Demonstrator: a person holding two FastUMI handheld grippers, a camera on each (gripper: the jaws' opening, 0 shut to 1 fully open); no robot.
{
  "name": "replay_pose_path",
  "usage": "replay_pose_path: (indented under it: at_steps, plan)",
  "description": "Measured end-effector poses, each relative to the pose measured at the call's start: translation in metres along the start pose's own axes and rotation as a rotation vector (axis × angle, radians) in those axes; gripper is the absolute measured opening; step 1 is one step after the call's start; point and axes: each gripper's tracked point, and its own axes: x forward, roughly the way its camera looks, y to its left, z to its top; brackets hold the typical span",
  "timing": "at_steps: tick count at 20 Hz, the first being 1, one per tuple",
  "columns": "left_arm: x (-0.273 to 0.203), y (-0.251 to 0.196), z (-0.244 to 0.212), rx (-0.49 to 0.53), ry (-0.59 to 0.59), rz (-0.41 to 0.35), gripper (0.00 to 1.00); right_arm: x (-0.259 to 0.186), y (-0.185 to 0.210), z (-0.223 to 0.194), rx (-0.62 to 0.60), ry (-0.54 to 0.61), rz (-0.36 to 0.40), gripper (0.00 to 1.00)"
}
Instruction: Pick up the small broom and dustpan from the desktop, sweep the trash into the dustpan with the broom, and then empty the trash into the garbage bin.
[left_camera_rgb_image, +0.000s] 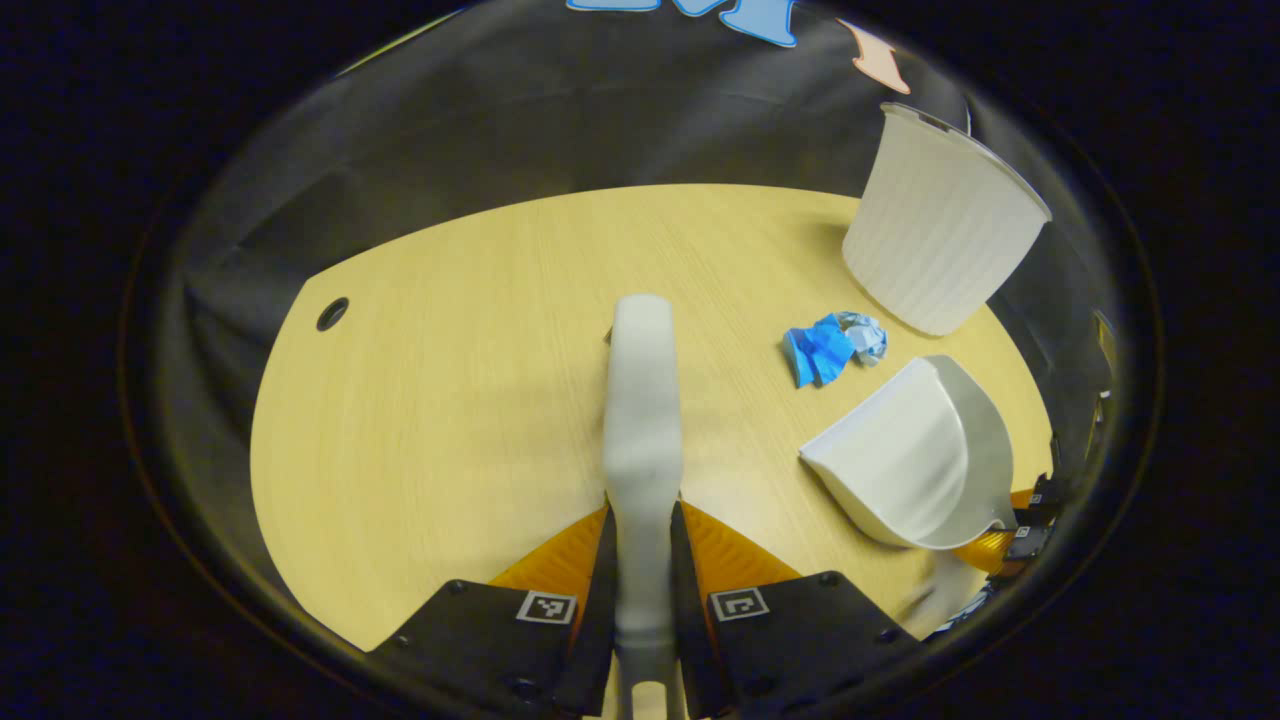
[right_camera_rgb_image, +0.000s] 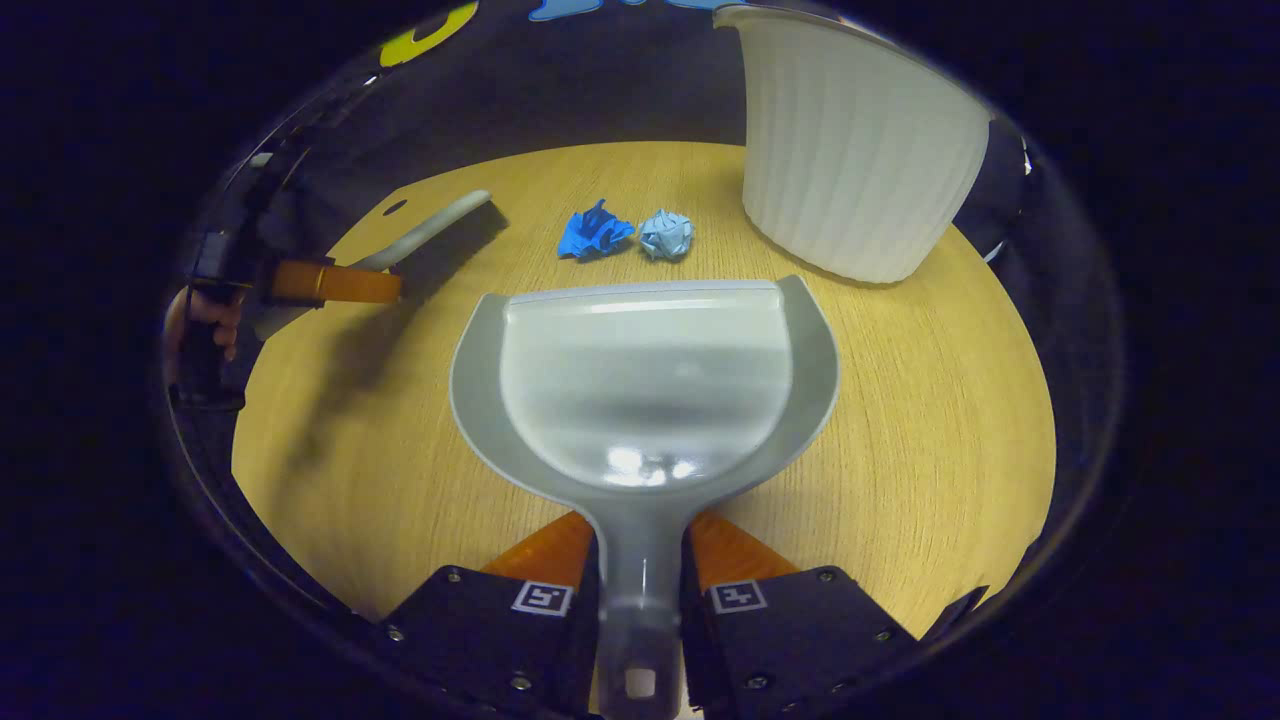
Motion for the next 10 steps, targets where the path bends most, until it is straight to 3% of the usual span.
replay_pose_path:
  at_steps: [10]
  plan:
    - [0.05,-0.05,0.061,0.208,-0.007,-0.133,0.36,0.004,-0.01,0.004,-0.014,0.017,0.027,0.35]
